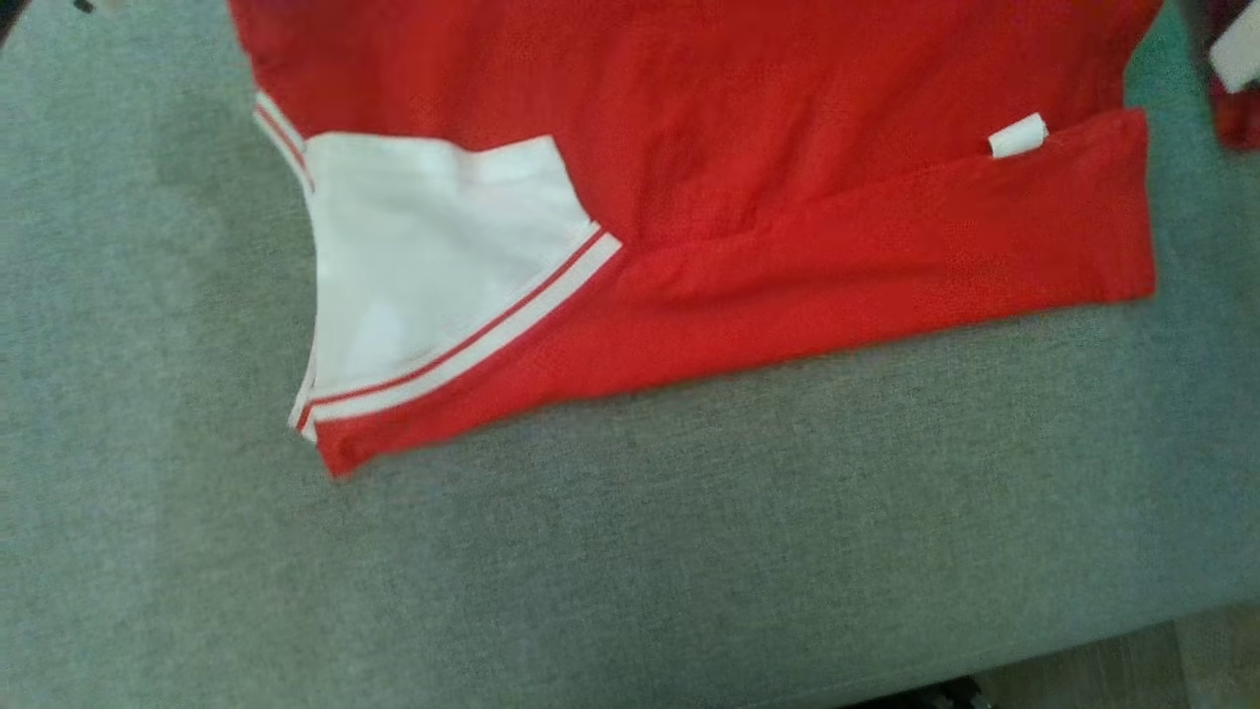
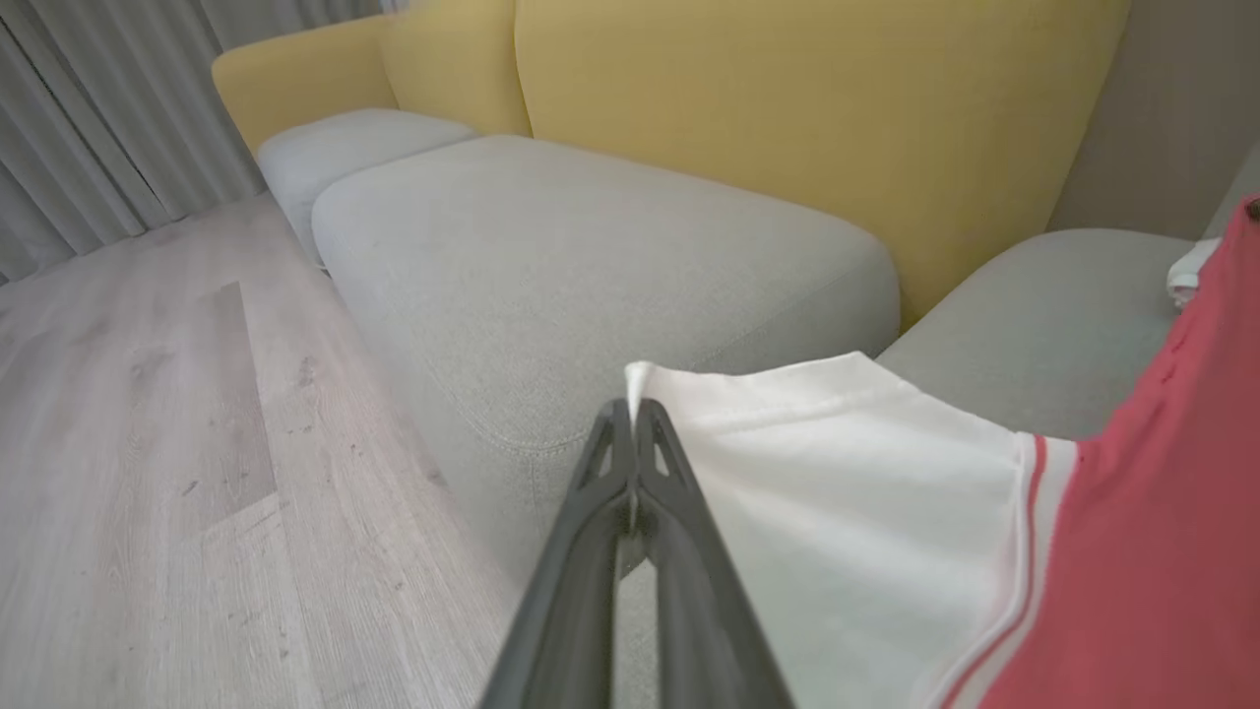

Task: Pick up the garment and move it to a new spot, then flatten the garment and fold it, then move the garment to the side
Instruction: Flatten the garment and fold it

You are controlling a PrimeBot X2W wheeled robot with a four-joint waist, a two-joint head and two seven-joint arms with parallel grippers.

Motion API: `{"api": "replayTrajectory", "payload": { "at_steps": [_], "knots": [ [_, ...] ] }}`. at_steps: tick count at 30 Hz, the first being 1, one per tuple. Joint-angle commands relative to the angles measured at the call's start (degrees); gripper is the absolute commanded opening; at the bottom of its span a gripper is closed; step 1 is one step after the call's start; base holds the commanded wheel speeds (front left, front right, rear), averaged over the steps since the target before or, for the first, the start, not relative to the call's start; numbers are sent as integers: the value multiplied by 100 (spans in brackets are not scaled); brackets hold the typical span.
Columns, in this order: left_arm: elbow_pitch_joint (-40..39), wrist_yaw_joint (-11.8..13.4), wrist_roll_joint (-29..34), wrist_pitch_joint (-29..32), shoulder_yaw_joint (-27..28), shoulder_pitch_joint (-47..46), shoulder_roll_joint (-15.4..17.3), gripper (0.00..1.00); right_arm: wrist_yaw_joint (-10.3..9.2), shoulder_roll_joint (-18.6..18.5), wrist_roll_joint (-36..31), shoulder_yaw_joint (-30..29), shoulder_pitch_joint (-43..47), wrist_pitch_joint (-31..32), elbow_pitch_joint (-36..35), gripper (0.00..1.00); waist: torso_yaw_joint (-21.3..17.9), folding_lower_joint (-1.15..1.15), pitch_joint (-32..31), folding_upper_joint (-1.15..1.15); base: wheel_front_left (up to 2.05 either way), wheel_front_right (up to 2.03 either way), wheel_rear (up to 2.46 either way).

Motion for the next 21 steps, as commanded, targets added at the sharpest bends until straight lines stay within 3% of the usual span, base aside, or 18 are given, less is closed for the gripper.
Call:
{"api": "replayTrajectory", "payload": {
  "at_steps": [1,11,21],
  "knots": [
    [-132,11,-42,-44,226,-218,262,0,-5,-214,63,-47,125,-59,-98,0,23,0,-41,0,0,0,0],
    [-1244,62,-456,-632,-48,934,970,0,-5,-708,235,164,985,-490,-453,0,244,0,-397,0,0,0,0],
    [-2812,810,-683,-1016,-391,2602,1738,0,-5,-969,250,70,2093,-786,-643,0,348,0,-662,0,0,0,0]
  ]
}}
